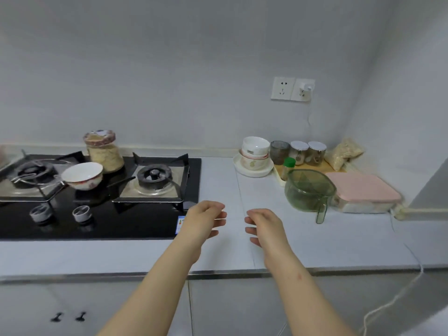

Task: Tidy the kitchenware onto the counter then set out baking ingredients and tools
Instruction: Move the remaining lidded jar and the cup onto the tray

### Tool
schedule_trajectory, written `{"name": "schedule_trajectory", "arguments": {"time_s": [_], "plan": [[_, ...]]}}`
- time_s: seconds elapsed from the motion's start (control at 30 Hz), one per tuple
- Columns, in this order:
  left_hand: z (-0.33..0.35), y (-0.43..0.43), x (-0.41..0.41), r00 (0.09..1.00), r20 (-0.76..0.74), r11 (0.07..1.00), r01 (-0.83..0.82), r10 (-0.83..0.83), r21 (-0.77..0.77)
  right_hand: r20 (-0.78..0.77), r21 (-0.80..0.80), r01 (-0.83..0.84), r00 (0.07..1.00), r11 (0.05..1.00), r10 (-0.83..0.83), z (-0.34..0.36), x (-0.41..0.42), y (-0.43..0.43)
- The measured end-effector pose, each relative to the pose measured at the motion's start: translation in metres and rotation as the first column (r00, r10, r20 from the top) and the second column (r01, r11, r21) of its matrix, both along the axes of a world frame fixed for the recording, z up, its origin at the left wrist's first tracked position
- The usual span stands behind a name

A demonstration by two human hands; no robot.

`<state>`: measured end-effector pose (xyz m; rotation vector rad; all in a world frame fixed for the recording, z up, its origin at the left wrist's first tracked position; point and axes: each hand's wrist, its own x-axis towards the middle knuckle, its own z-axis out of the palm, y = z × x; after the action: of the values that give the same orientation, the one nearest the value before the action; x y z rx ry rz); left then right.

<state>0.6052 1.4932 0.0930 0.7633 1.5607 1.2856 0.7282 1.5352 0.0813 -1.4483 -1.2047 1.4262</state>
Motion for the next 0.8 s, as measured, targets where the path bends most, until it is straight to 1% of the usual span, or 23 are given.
{"name": "schedule_trajectory", "arguments": {"time_s": [0.03,0.07,0.1,0.13,0.17,0.23,0.33,0.4,0.5,0.63,0.8], "plan": [[0.002,-0.002,-0.001,1.000,-0.025,1.000,0.000,-0.001,-0.027,-0.008,0.014,0.013,1.000,1.000,-0.013,0.004,-0.004,-0.003],[0.001,0.000,0.002,0.999,-0.032,0.999,0.002,-0.004,-0.047,0.009,0.018,-0.013,1.000,1.000,0.013,0.001,0.002,-0.006],[0.010,-0.078,-0.075,0.979,-0.013,0.979,-0.205,0.205,0.011,0.024,0.025,-0.195,0.981,0.981,0.194,0.011,-0.084,-0.056],[0.007,-0.088,-0.085,0.976,-0.019,0.976,-0.215,0.216,0.039,0.031,-0.004,-0.230,0.973,0.973,0.230,0.013,-0.097,-0.067],[0.007,-0.091,-0.092,0.979,-0.014,0.978,-0.205,0.205,0.028,0.007,0.022,-0.223,0.975,0.975,0.223,0.008,-0.101,-0.069],[0.005,-0.105,-0.106,0.969,-0.025,0.969,-0.247,0.246,-0.028,-0.009,0.033,-0.295,0.955,0.955,0.296,0.009,-0.119,-0.080],[0.005,-0.167,-0.174,0.931,-0.043,0.932,-0.362,0.362,-0.010,0.001,0.016,-0.428,0.904,0.904,0.428,0.004,-0.197,-0.122],[0.004,-0.208,-0.223,0.881,-0.053,0.882,-0.471,0.470,-0.016,-0.025,0.006,-0.514,0.857,0.858,0.514,0.002,-0.251,-0.158],[0.000,-0.277,-0.290,0.817,-0.066,0.817,-0.576,0.573,-0.021,-0.054,-0.007,-0.625,0.779,0.780,0.624,-0.007,-0.330,-0.216],[-0.007,-0.361,-0.365,0.733,-0.069,0.733,-0.680,0.677,-0.024,-0.066,-0.023,-0.713,0.700,0.701,0.711,-0.019,-0.414,-0.285],[-0.008,-0.436,-0.439,0.641,-0.082,0.641,-0.767,0.763,-0.031,-0.066,-0.025,-0.795,0.606,0.606,0.793,-0.018,-0.503,-0.350]]}}
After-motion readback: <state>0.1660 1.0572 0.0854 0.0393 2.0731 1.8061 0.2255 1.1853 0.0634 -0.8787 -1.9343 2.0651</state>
